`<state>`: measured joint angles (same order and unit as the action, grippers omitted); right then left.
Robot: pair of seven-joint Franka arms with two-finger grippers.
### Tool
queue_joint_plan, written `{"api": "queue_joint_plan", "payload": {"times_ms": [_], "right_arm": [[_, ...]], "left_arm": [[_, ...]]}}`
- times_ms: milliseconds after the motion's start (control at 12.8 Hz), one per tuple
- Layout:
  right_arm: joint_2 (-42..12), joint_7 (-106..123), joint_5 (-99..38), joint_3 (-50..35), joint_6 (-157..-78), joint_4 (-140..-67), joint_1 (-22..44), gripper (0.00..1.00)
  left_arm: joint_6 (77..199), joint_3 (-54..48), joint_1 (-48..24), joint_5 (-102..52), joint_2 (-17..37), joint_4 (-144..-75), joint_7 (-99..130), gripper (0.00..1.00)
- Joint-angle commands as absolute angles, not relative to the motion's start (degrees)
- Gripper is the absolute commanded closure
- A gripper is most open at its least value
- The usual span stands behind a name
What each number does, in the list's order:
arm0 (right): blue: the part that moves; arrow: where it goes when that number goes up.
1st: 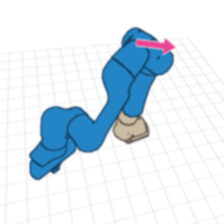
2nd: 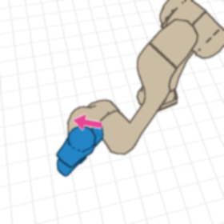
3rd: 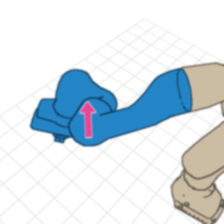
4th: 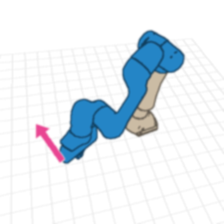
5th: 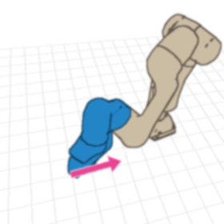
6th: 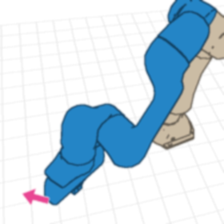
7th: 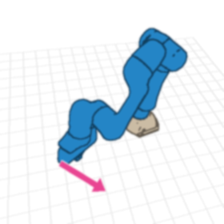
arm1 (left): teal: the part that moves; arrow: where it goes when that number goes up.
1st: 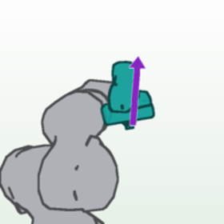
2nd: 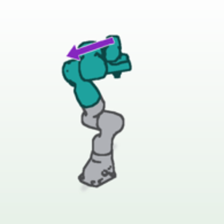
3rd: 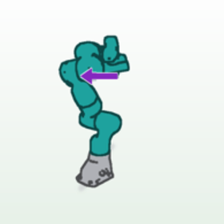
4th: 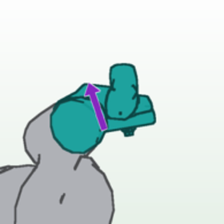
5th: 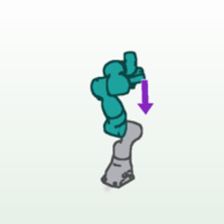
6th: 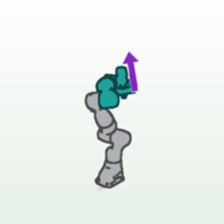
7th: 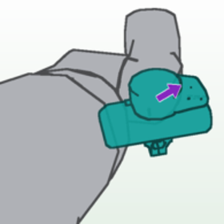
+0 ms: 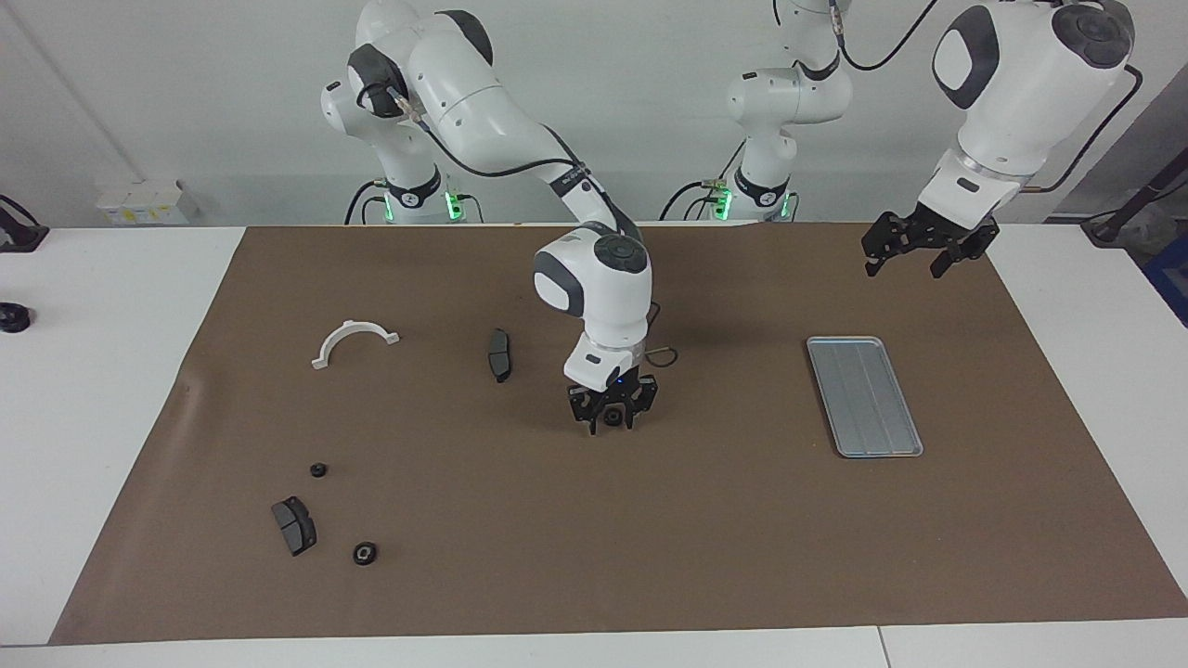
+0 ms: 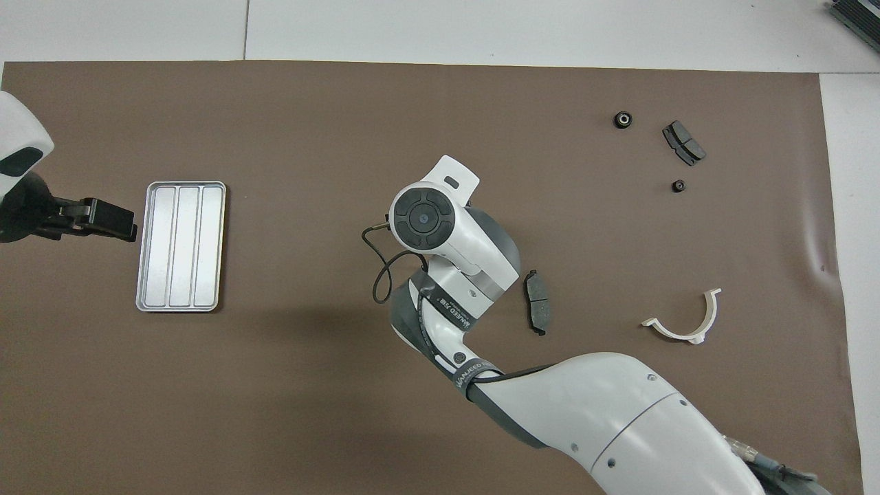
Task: Place bearing gear from tray to pile
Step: 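Grasp the last black gear with the right gripper and lift it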
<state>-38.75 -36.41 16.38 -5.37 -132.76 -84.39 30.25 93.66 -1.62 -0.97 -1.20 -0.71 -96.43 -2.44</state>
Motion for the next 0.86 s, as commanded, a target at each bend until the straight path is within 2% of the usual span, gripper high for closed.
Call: {"api": "queue_joint_plan", "payload": {"times_ms": [0,784], "right_arm": [[-37.27,-37.44,14.33,-5.45,-133.33,-86.4,30.15,0.39],[-36.91,-39.81,12.31,-6.15,-133.33,-87.45,30.32,0.5]], "left_arm": [[93.52,-1.32,-0.18,-1.23,-2.11,-97.91,-2.72,0.0],[93.51,-1.41,-0.26,-1.23,-2.11,-97.91,-2.72,0.0]]}}
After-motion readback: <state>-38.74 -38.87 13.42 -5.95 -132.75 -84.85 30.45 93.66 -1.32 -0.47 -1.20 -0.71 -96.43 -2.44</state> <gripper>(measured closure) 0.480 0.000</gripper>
